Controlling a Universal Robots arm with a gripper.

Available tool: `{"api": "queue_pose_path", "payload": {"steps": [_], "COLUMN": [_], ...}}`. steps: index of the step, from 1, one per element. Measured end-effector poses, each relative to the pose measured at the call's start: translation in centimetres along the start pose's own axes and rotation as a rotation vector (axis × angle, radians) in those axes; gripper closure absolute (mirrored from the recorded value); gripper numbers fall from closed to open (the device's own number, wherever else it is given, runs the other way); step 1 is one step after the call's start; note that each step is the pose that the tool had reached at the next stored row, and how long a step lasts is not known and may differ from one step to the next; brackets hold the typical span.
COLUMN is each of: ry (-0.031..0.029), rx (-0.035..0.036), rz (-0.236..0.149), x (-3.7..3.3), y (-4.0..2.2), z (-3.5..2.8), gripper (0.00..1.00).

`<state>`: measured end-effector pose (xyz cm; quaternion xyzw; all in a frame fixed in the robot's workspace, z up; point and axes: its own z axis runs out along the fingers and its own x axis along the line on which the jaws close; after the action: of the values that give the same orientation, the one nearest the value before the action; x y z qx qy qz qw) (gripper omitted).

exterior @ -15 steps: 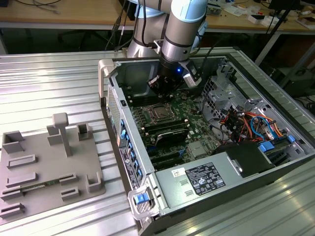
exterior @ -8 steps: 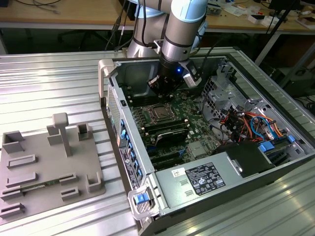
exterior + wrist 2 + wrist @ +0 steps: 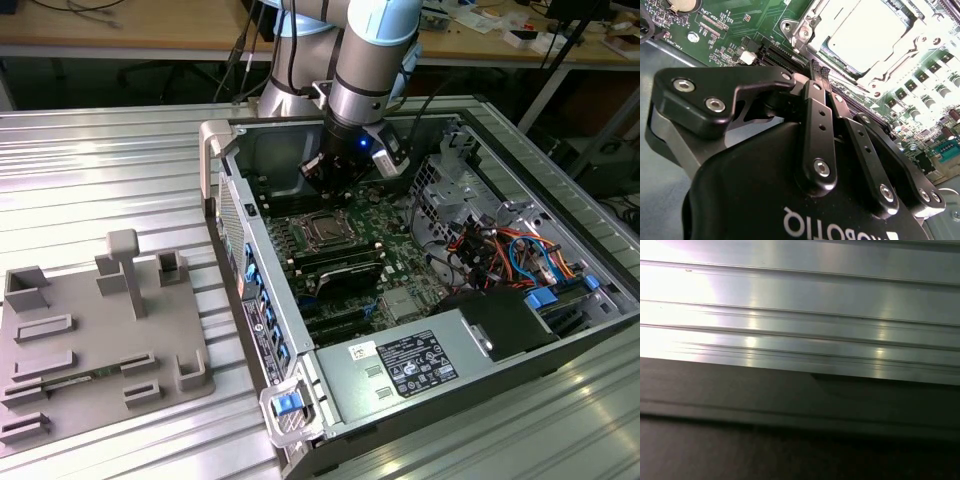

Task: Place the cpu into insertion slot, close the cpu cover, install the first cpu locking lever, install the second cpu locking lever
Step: 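Install the first cpu locking lever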

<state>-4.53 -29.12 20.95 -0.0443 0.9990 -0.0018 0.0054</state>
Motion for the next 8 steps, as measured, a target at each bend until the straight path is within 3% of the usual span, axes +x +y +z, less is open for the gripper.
{"api": "queue_pose_path", "payload": {"steps": [8], "ry": [0.0001], "rx": [0.0], "rz": [0.0], "x": [-0.35], "y": [0.12], "z": [0.09], "gripper": [0.89]}}
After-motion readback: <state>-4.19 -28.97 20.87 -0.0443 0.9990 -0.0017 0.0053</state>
